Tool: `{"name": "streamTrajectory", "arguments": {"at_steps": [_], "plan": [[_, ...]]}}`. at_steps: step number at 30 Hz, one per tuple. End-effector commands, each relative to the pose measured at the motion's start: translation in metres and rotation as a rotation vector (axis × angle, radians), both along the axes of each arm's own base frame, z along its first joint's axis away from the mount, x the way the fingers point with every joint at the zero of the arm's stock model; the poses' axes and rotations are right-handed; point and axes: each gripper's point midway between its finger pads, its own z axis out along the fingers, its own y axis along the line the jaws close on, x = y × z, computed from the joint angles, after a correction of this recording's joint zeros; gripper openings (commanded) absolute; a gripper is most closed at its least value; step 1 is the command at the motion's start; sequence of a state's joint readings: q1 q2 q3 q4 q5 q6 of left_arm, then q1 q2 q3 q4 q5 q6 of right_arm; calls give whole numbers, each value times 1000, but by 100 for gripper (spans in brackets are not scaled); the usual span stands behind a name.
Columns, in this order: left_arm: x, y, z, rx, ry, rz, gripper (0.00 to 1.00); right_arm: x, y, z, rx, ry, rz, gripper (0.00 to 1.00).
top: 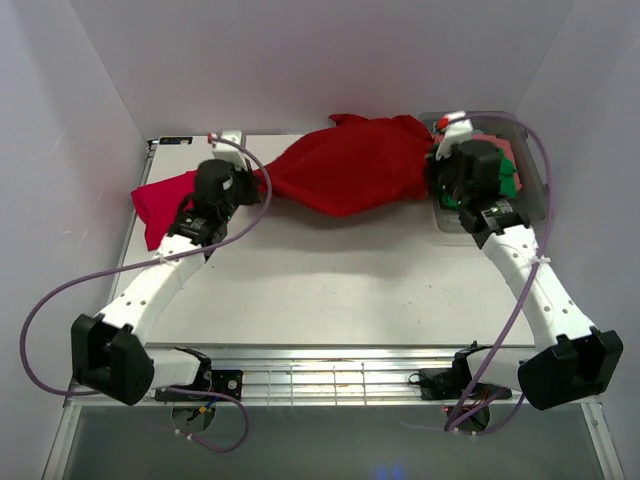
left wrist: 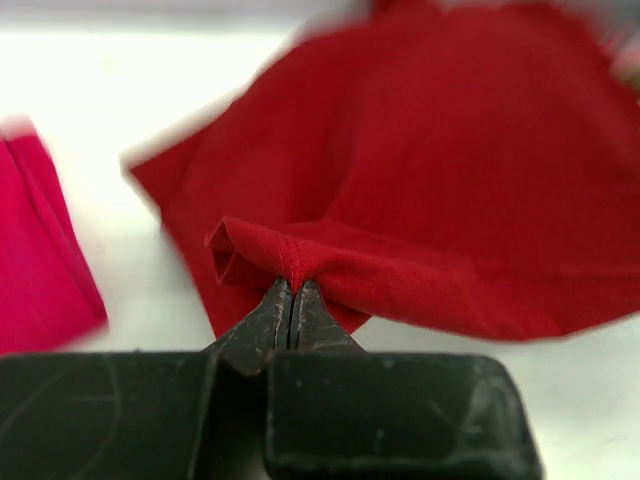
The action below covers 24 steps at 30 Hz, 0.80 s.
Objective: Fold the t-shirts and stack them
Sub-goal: Flatten the tshirt out
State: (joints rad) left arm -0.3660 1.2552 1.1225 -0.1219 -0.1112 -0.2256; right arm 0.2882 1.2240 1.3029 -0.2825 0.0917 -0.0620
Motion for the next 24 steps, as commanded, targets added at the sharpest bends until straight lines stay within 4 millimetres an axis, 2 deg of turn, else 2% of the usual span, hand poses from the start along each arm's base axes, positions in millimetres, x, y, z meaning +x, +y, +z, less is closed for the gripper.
{"name": "streamTrajectory", "arguments": {"at_steps": [1, 2, 3, 4, 6, 9, 11, 12, 14, 17, 19, 24], "plan": [[-16, 3, -102, 58, 214, 0, 0, -28, 11, -85, 20, 204, 63, 8], [-21, 2, -118, 61, 257, -11, 0, -37, 10, -99, 13, 235, 65, 8], [-28, 3, -139, 61, 319, -4, 0, -49, 13, -123, 36, 306, 73, 8], [-36, 6, -158, 68, 371, 1, 0, -57, 15, -131, 47, 340, 87, 8], [-50, 9, -179, 65, 463, 20, 0, -74, 16, -143, 59, 407, 99, 8], [-72, 7, -200, 51, 567, 2, 0, -97, 20, -149, 77, 506, 107, 8], [-83, 7, -204, 31, 595, 3, 0, -104, 19, -140, 84, 532, 89, 8], [-91, 6, -208, 36, 621, 2, 0, -116, 17, -144, 76, 585, 86, 8], [-101, 13, -210, 42, 657, 44, 0, -128, 23, -137, 94, 610, 109, 8], [-107, 27, -213, 70, 700, 121, 0, -151, 30, -141, 100, 681, 155, 8], [-114, 39, -216, 112, 747, 183, 0, -168, 30, -151, 78, 744, 165, 8], [-132, 53, -221, 123, 844, 284, 0, -206, 31, -173, 88, 877, 177, 8]]}}
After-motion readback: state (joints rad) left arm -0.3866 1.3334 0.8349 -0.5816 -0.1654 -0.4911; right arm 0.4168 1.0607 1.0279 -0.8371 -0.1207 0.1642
